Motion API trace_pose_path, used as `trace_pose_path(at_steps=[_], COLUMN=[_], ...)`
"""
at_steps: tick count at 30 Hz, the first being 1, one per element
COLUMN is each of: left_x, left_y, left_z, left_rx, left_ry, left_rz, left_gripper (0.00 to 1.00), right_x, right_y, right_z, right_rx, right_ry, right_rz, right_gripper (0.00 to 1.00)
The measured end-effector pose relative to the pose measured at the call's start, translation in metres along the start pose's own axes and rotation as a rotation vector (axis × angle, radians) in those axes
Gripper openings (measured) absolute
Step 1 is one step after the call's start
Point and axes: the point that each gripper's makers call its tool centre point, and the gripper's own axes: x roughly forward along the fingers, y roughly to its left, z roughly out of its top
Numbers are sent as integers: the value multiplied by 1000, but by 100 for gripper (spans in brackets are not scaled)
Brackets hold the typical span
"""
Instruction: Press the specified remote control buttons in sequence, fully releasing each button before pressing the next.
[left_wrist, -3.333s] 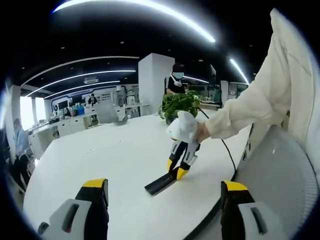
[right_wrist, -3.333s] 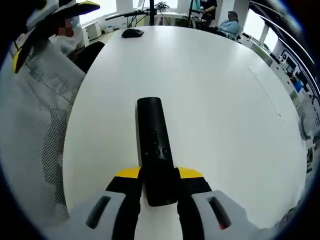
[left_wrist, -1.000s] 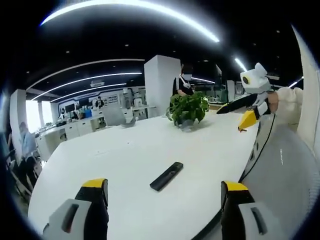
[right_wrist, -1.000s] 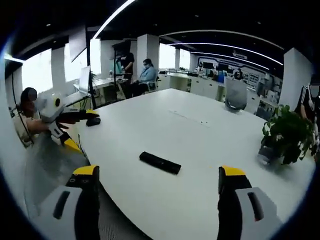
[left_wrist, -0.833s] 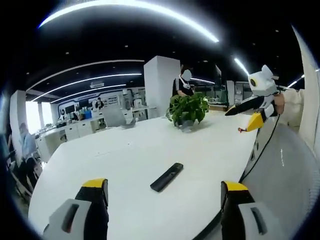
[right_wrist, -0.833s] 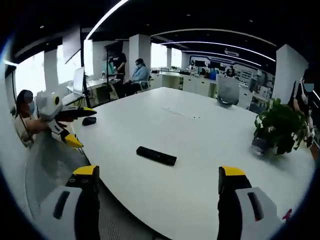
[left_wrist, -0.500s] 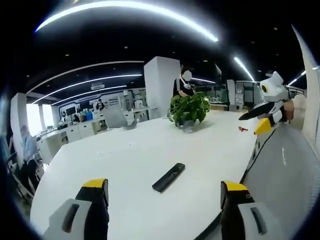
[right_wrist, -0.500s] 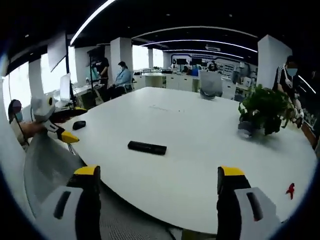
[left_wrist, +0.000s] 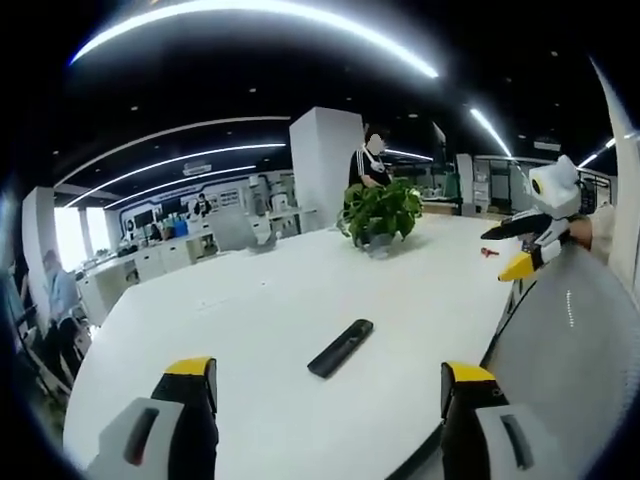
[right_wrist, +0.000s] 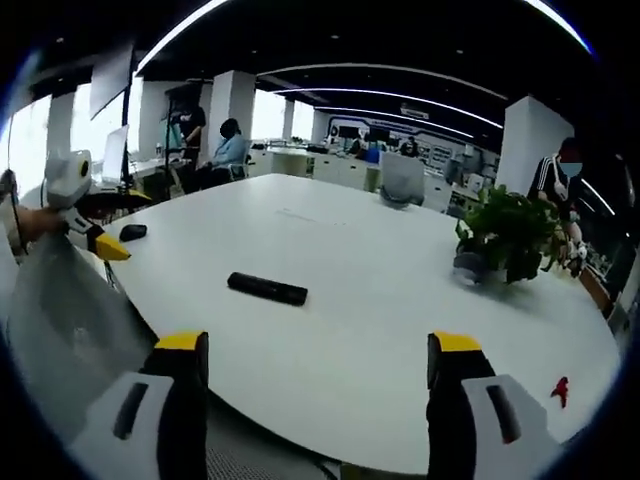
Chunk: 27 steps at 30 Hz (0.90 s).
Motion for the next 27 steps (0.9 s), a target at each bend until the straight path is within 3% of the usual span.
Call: trace_pose_path(at_steps=[13,27], left_x=[1,0], left_y=[3,7], left_z=[-4,-3], left_rx=[-3,-6], left_ry=[20,17], left_rz=[12,36], left_gripper=[96,95], right_x=[3,4], right_y=[-8,-6], right_z=[-1,-6], right_rx=[-14,-39], right_ry=[-28,-9], right_rz=[-9,11], right_gripper=[85,73])
